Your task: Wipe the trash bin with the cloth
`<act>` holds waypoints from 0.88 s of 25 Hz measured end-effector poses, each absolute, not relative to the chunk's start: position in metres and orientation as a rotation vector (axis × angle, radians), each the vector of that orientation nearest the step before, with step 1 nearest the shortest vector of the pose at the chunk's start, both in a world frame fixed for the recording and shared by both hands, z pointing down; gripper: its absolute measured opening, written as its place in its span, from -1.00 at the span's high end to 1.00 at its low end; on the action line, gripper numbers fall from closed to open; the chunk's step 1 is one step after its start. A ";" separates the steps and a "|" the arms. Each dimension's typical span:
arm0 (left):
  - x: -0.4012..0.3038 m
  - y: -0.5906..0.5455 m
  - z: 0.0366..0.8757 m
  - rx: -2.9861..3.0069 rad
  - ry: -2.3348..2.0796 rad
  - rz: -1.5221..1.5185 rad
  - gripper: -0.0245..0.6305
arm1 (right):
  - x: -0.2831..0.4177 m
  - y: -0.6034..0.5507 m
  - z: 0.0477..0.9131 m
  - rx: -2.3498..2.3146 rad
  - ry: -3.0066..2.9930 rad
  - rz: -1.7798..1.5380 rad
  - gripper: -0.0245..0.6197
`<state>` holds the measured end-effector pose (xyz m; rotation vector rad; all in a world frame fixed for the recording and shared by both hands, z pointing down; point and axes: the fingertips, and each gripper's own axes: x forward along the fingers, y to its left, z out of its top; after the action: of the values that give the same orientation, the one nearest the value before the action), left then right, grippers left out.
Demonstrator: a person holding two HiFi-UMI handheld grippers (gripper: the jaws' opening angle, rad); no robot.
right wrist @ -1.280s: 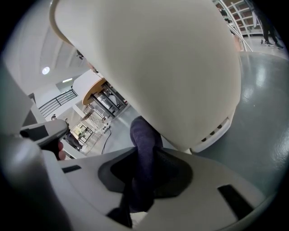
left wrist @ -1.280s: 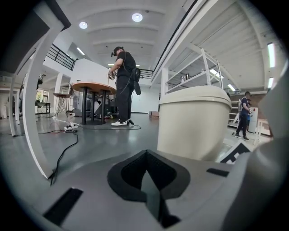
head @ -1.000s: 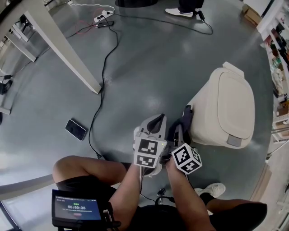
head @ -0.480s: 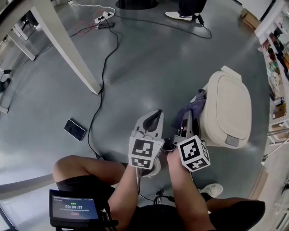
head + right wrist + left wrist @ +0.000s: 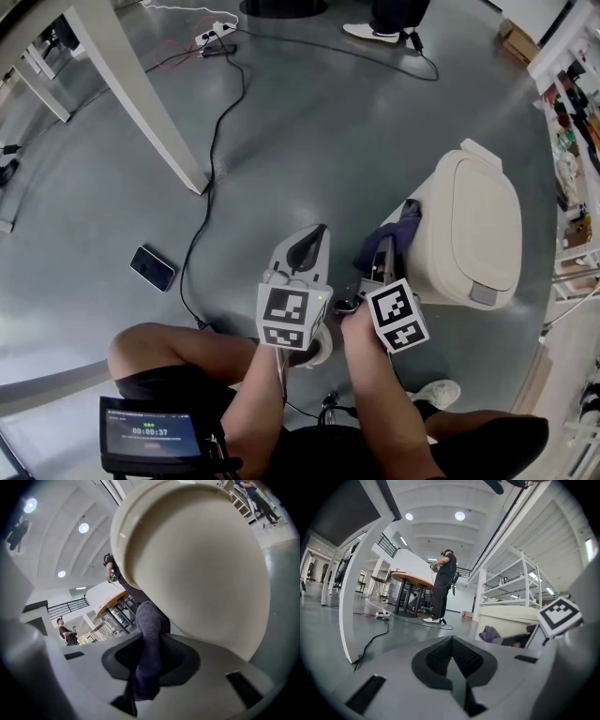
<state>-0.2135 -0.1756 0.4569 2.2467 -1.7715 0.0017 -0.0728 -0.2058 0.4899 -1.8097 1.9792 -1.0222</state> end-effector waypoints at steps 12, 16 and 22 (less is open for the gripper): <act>-0.216 -0.177 0.469 2.224 -1.785 0.035 0.93 | -0.069 -0.213 0.582 -1.923 1.851 -1.284 0.64; -0.218 -0.179 0.468 2.229 -1.789 0.004 0.93 | -0.064 -0.213 0.604 -1.938 1.833 -1.332 0.64; -0.215 -0.182 0.470 2.243 -1.794 0.024 0.93 | -0.062 -0.210 0.635 -1.973 1.782 -1.424 0.64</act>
<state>-0.2147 -0.1822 0.4696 2.2430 -1.7940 0.0244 -0.0617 -0.2096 0.6352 -1.9728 1.7825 -1.4237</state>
